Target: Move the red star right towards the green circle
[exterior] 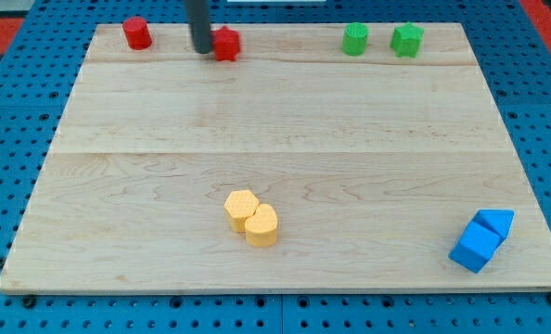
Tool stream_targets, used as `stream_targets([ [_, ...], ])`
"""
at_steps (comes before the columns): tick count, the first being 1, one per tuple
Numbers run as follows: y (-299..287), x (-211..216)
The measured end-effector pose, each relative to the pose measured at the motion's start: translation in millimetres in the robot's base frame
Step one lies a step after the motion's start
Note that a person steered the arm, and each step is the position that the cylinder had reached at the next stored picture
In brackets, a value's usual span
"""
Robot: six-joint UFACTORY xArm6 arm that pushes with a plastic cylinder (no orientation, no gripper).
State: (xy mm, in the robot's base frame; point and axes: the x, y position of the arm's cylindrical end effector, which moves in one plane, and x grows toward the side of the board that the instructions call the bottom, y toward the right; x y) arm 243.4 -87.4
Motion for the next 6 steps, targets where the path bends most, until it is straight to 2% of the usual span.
stream_targets([
  [1,-45.1,-3.3],
  [3,107.8,-6.9],
  [4,145.0,9.4],
  [5,69.5,29.1],
  [6,-66.9,25.4],
])
